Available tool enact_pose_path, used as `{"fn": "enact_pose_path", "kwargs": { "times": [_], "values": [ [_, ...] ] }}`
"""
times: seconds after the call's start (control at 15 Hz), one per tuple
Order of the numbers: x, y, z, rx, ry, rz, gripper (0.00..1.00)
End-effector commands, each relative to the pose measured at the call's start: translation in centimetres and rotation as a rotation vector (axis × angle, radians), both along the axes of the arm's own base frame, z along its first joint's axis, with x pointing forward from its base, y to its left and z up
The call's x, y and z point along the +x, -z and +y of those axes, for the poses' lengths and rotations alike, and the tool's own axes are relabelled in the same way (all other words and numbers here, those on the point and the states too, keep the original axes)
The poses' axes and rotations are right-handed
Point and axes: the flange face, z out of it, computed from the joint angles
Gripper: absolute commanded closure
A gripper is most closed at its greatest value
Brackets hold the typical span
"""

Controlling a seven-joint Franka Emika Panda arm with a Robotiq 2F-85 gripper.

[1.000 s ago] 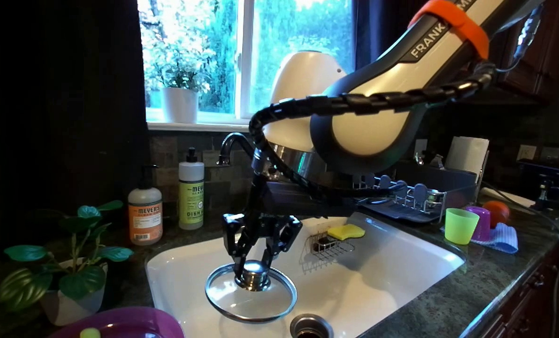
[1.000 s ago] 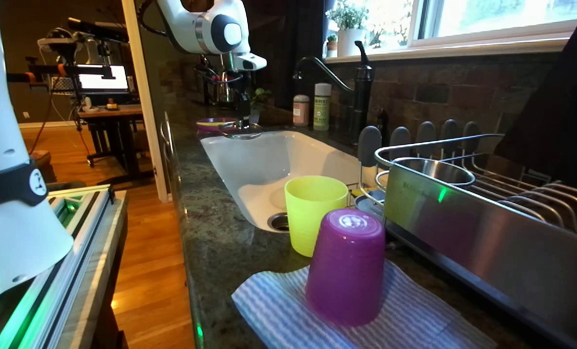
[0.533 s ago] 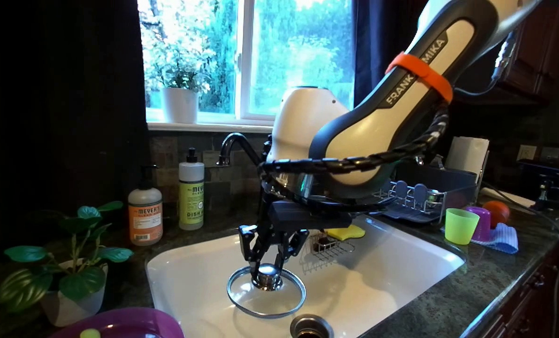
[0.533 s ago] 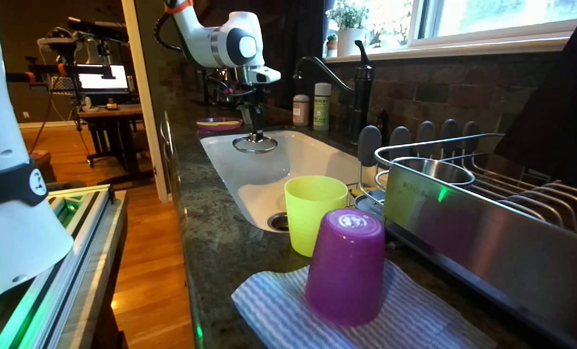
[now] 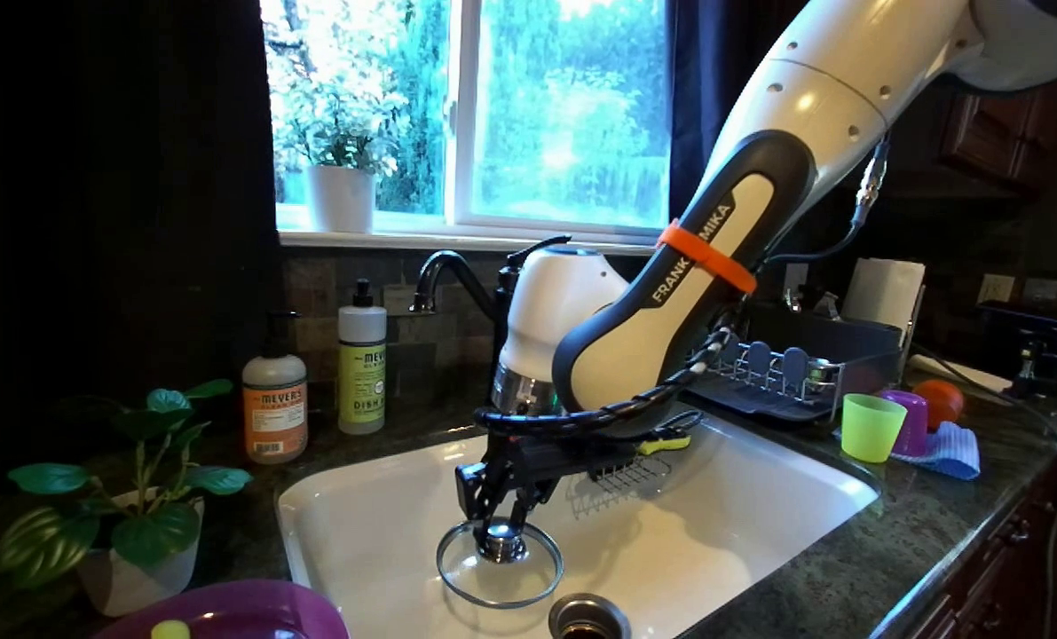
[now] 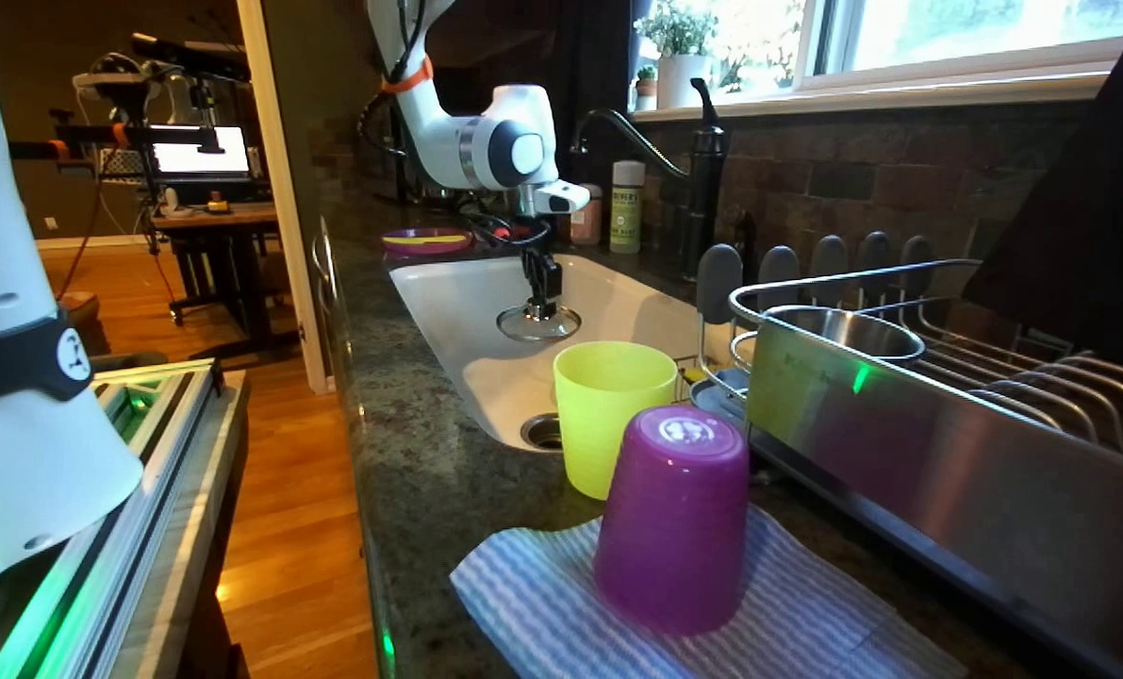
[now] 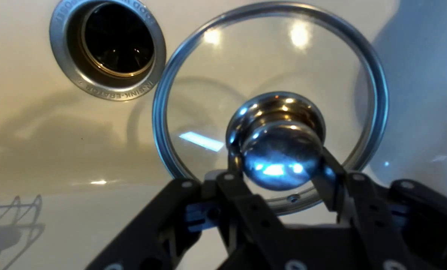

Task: Move the clear lid to the sink

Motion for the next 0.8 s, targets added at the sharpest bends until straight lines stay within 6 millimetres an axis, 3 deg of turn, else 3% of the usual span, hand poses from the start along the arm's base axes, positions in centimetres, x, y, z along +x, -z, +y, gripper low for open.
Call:
{"fn": "enact_pose_path", "kwargs": {
  "times": [0.0, 0.4, 0.73],
  "values": [
    [1.6, 2.8, 2.0, -0.022, -0.079, -0.021, 0.76],
    [1.9, 7.0, 6.2, -0.066, -0.178, -0.05, 0.76],
    [2.0, 9.7, 8.1, -0.06, -0.228, -0.039, 0.76]
  ]
}}
